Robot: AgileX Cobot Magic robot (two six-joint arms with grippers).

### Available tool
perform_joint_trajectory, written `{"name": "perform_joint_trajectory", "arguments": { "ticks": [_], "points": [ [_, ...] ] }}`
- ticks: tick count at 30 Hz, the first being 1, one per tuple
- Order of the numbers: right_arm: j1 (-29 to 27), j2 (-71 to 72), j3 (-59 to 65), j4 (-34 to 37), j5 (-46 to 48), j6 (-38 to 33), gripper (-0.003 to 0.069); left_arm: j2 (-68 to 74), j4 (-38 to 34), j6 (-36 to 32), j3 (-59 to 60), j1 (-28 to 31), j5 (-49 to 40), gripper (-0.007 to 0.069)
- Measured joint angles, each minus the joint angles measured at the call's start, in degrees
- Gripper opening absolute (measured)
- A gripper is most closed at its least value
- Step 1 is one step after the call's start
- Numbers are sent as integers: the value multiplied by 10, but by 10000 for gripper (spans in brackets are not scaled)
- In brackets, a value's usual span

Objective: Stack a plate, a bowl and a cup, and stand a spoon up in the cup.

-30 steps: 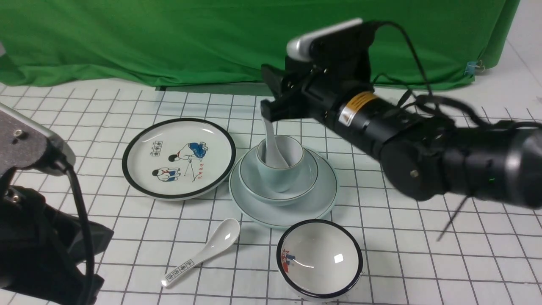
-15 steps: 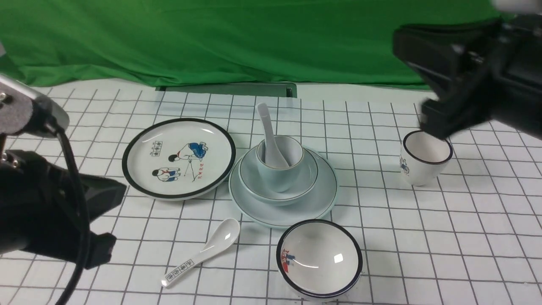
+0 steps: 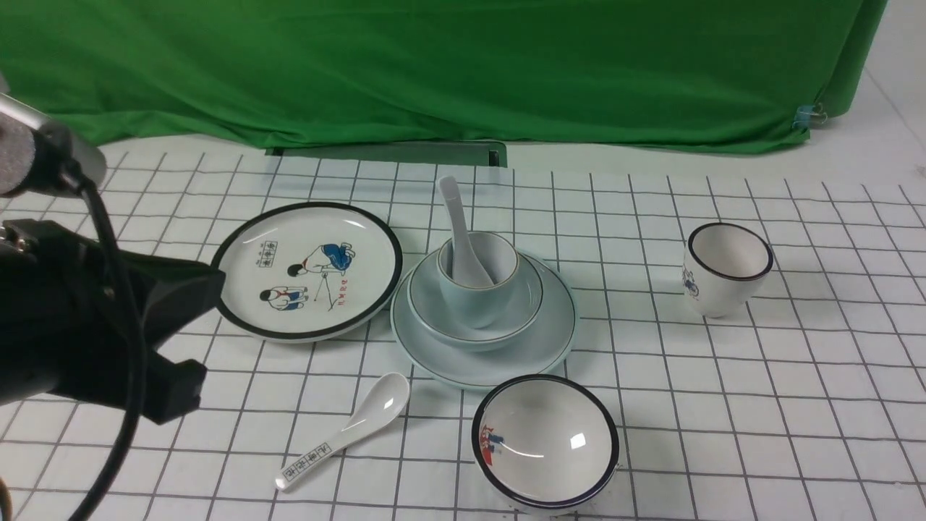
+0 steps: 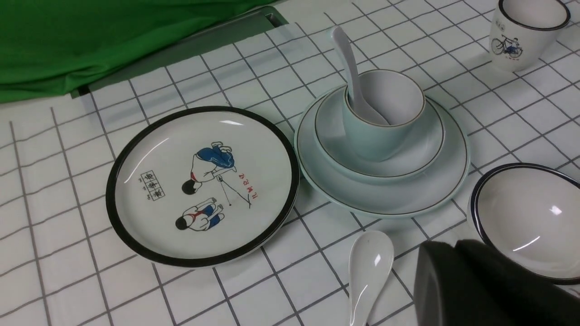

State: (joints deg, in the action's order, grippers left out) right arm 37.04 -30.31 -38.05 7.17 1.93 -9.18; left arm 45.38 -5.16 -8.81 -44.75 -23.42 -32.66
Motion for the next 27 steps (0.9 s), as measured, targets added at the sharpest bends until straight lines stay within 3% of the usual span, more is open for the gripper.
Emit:
{"name": "perform_joint_trajectory", "arguments": {
  "ticks": [4,11,18,22,24,25,26,27],
  "points": [
    [0,10,1,0,6,-1,14,0,0,0,0,0,5,-29],
    [0,14,18,0,16,-38,13,0,0,0,0,0,17,-29],
    [-21,58,158,-1,-129,-88,13,0,-1,0,0,0,19,-29],
    [-120,113,236,-13,-150,-34,13,0,-1,0,0,0,20,-29],
    [-158,127,250,-27,-142,-12,13,0,-1,0,0,0,20,-29],
    [-210,145,270,-47,-119,24,13,0,-1,0,0,0,20,-29],
    [-217,147,274,-49,-115,33,13,0,-1,0,0,0,20,-29],
    [-260,160,291,-67,-91,62,13,0,-1,0,0,0,21,-29]
  ]
}}
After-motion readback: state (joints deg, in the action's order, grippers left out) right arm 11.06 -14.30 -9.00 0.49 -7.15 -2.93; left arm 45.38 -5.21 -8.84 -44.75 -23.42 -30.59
